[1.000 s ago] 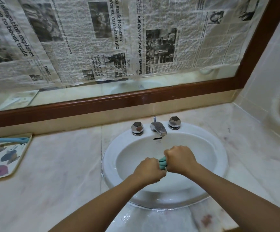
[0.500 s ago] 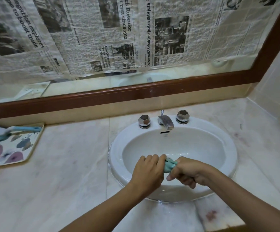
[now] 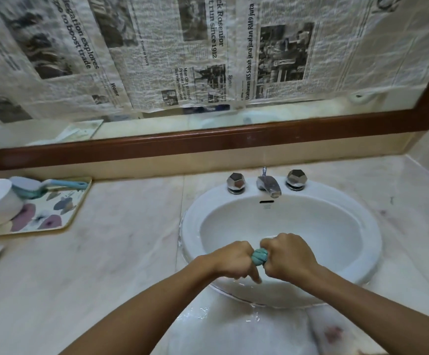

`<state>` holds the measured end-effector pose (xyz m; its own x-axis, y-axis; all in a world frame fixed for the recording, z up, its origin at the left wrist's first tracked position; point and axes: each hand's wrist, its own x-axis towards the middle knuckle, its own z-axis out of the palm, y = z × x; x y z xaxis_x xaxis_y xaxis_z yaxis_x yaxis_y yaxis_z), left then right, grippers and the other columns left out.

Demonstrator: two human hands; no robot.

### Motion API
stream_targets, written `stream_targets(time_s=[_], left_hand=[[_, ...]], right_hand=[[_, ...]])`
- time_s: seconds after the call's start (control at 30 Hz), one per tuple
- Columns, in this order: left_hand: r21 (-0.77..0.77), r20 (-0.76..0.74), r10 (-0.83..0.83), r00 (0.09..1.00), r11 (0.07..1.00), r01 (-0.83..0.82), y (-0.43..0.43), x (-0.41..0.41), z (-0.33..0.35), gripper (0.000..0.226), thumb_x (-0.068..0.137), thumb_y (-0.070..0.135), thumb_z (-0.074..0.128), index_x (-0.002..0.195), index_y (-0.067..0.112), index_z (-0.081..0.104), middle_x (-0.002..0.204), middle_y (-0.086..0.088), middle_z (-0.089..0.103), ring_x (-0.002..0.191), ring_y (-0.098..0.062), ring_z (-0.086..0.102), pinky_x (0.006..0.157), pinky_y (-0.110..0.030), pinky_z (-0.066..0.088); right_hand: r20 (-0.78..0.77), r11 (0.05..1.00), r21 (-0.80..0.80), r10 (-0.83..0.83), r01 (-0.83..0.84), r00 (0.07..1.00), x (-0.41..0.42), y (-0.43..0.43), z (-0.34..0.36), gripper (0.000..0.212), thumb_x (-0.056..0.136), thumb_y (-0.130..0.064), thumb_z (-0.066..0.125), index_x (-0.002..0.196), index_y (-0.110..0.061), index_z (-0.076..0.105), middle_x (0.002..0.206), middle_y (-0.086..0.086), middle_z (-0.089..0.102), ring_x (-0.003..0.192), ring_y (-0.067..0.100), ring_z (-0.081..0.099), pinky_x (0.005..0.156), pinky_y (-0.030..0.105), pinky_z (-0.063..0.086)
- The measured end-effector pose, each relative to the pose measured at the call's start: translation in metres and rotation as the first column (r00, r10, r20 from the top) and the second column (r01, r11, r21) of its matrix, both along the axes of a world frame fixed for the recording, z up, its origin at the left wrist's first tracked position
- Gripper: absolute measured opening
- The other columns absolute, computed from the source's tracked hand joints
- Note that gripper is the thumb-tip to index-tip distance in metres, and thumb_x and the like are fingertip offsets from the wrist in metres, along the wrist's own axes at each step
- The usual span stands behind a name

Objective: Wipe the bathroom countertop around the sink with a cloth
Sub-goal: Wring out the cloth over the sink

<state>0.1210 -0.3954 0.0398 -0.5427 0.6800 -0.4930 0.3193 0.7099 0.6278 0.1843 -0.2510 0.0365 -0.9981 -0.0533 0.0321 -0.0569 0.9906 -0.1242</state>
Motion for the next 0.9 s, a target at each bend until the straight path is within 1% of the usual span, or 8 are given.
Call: stream_targets(time_s=[0.13, 0.23, 0.33, 0.43, 0.53, 0.67, 0.77, 0.9], left_hand=[[0.131, 0.004, 0.117, 0.993, 0.984, -0.117, -0.002, -0.006, -0.011, 0.019, 0.078, 0.026, 0.070, 0.083, 0.012, 0.059, 0.077, -0.009, 0.066, 0.063, -0.020, 0.058, 0.065, -0.035, 0.048], [0.201, -0.035, 0.241, 0.970, 0.952, -0.230, -0.013, 0.005, -0.034, 0.036, 0.081, 0.032, 0.063, 0.114, 0.026, 0.052, 0.111, -0.001, 0.062, 0.096, -0.017, 0.059, 0.089, -0.039, 0.050], [0.372, 0.091, 0.503, 0.859, 0.783, -0.498, -0.033, 0.036, -0.047, 0.064, 0.071, 0.035, 0.068, 0.125, 0.047, 0.036, 0.132, 0.011, 0.041, 0.119, -0.013, 0.048, 0.102, -0.034, 0.045], [0.448, 0.351, 0.688, 0.635, 0.472, -0.759, -0.058, 0.070, -0.046, 0.065, 0.063, 0.032, 0.070, 0.123, 0.042, 0.045, 0.130, 0.017, 0.047, 0.110, -0.005, 0.053, 0.086, -0.018, 0.046], [0.371, 0.525, 0.709, 0.472, 0.308, -0.876, -0.078, 0.092, -0.044, 0.058, 0.059, 0.035, 0.070, 0.116, 0.030, 0.061, 0.120, 0.008, 0.064, 0.101, -0.008, 0.064, 0.079, -0.019, 0.049], [0.285, 0.707, 0.612, 0.353, 0.210, -0.935, -0.088, 0.107, -0.039, 0.054, 0.071, 0.036, 0.067, 0.122, 0.022, 0.060, 0.112, -0.001, 0.072, 0.098, -0.012, 0.069, 0.076, -0.027, 0.053], [0.291, 0.687, 0.648, 0.329, 0.169, -0.942, -0.090, 0.116, -0.033, 0.048, 0.085, 0.031, 0.064, 0.130, 0.024, 0.051, 0.111, -0.001, 0.072, 0.096, -0.008, 0.070, 0.073, -0.022, 0.052], [0.259, 0.719, 0.662, 0.210, 0.025, -0.966, -0.102, 0.121, -0.034, 0.029, 0.099, 0.017, 0.049, 0.127, 0.026, 0.051, 0.108, -0.009, 0.068, 0.091, -0.016, 0.071, 0.071, -0.029, 0.057]], right_hand=[[-0.139, 0.994, -0.008, -0.113, 0.113, 0.984, -0.010, 0.000, -0.004, 0.033, 0.050, -0.016, 0.064, 0.052, -0.018, 0.032, 0.042, -0.002, 0.029, 0.042, 0.026, 0.032, 0.040, 0.021, 0.014], [0.139, 0.908, -0.186, -0.353, 0.375, 0.925, -0.005, 0.000, -0.016, 0.006, 0.066, -0.018, 0.057, 0.067, -0.017, 0.051, 0.063, 0.000, 0.053, 0.061, 0.026, 0.050, 0.047, 0.026, 0.034], [0.372, 0.822, -0.331, -0.338, 0.464, 0.865, 0.009, -0.006, -0.026, 0.023, 0.070, -0.037, 0.069, 0.078, -0.024, 0.052, 0.078, -0.002, 0.061, 0.070, 0.019, 0.056, 0.055, 0.027, 0.040], [0.480, 0.735, -0.491, -0.219, 0.467, 0.849, 0.024, -0.024, -0.036, 0.027, 0.082, -0.030, 0.065, 0.078, -0.023, 0.039, 0.078, -0.003, 0.054, 0.070, 0.016, 0.051, 0.056, 0.025, 0.033], [0.437, 0.616, -0.664, -0.140, 0.424, 0.888, 0.039, -0.053, -0.040, 0.020, 0.085, -0.016, 0.061, 0.094, -0.016, 0.043, 0.095, 0.002, 0.052, 0.079, 0.013, 0.048, 0.061, 0.021, 0.034], [0.367, 0.528, -0.790, 0.001, 0.311, 0.930, 0.055, -0.098, -0.040, 0.029, 0.089, -0.018, 0.063, 0.106, -0.025, 0.041, 0.109, -0.003, 0.041, 0.098, 0.010, 0.047, 0.073, 0.011, 0.037], [0.367, 0.522, -0.807, 0.074, 0.277, 0.927, 0.063, -0.121, -0.044, 0.029, 0.083, -0.029, 0.063, 0.099, -0.041, 0.042, 0.107, -0.007, 0.045, 0.104, 0.019, 0.049, 0.088, 0.037, 0.046], [0.465, 0.366, -0.853, 0.207, 0.372, 0.861, 0.061, -0.133, -0.042, 0.029, 0.084, -0.006, 0.063, 0.085, -0.034, 0.056, 0.092, 0.006, 0.061, 0.080, 0.025, 0.063, 0.069, 0.047, 0.056]])
